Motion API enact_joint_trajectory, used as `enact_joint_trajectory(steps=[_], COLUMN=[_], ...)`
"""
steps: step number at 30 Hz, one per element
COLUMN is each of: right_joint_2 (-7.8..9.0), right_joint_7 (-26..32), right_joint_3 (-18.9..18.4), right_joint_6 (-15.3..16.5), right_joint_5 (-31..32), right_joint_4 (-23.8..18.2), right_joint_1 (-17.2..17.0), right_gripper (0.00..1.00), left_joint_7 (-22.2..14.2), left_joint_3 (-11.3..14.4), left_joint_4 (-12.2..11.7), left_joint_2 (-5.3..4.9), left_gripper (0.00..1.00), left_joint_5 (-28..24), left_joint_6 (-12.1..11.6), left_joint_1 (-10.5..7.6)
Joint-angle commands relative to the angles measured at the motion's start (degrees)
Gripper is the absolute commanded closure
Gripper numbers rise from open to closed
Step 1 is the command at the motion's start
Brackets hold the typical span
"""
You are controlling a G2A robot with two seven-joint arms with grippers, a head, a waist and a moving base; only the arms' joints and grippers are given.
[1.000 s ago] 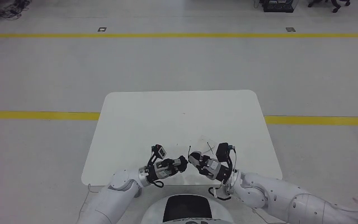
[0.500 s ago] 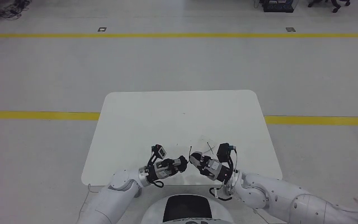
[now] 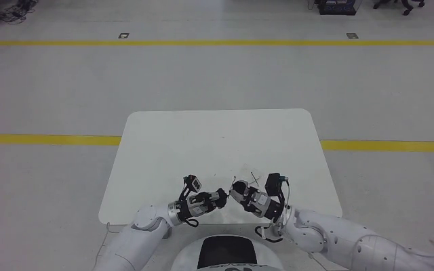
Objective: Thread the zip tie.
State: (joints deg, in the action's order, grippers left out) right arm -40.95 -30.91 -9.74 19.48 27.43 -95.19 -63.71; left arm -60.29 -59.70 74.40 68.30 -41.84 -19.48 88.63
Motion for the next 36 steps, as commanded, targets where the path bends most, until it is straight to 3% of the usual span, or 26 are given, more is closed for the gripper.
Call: enact_joint_trajectory(steps=[1, 13, 25, 36], right_joint_2=[0.25, 3.21, 3.24, 7.41], right_joint_7=[-0.1, -3.8, -5.1, -8.3], right_joint_3=[0.0, 0.0, -1.0, 0.0], right_joint_6=[0.0, 0.0, 0.0, 0.0], right_joint_5=[0.3, -0.1, -1.3, -5.7], right_joint_4=[-0.1, -1.5, -2.8, -9.9], right_joint_1=[0.0, -1.1, -1.9, -1.5], right_gripper=[0.0, 0.0, 0.0, 0.0], left_joint_7=[0.0, 0.0, 0.0, 0.0], left_joint_3=[0.0, 0.0, 0.0, 0.0], left_joint_4=[0.0, 0.0, 0.0, 0.0], left_joint_2=[0.0, 0.0, 0.0, 0.0], left_gripper=[1.0, 1.0, 1.0, 1.0], left_joint_5=[0.0, 0.0, 0.0, 0.0], left_joint_6=[0.0, 0.0, 0.0, 0.0], left_joint_1=[0.0, 0.0, 0.0, 0.0])
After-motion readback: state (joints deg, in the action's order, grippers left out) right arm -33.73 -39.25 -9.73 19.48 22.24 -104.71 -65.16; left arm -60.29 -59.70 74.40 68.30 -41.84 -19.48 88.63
